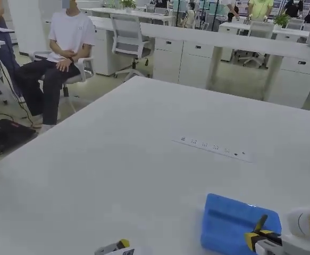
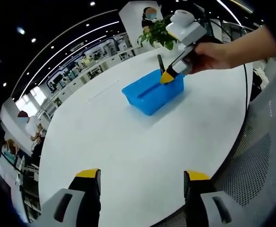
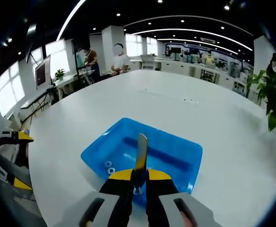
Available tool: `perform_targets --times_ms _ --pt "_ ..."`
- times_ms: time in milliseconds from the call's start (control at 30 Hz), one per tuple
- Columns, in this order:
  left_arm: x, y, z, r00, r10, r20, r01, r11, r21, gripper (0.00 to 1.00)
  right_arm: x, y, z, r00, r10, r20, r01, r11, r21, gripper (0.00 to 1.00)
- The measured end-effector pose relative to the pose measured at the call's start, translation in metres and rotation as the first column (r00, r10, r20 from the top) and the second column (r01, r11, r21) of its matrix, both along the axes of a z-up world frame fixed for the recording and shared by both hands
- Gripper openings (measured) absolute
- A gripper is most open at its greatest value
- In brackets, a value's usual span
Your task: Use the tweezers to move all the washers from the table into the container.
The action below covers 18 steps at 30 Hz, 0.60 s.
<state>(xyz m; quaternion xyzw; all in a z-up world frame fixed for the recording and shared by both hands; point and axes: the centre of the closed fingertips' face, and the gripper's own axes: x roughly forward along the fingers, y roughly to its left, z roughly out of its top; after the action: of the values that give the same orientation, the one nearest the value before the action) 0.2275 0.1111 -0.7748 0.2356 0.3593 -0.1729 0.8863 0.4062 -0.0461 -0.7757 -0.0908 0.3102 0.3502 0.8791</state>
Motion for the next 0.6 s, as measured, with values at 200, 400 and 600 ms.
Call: perform_targets --times_ms 200,400,600 --pt "0.003 -0.006 0.015 0.999 0.021 0.027 -0.017 0.993 -0.115 0.63 0.002 -0.001 0.037 0.998 -0.014 0.067 0.009 0.997 0.072 0.06" --pt "0.019 -0.021 0.055 0.994 -0.016 0.109 0.039 0.977 -0.209 0.51 -0.030 0.002 0.075 0.986 0.065 0.156 -0.078 0.994 0.075 0.06" --pt "0.036 -0.044 0.101 0.989 -0.009 0.148 0.069 0.910 -0.408 0.39 -0.070 0.007 0.092 0.977 0.138 0.161 -0.152 0.985 0.079 0.06"
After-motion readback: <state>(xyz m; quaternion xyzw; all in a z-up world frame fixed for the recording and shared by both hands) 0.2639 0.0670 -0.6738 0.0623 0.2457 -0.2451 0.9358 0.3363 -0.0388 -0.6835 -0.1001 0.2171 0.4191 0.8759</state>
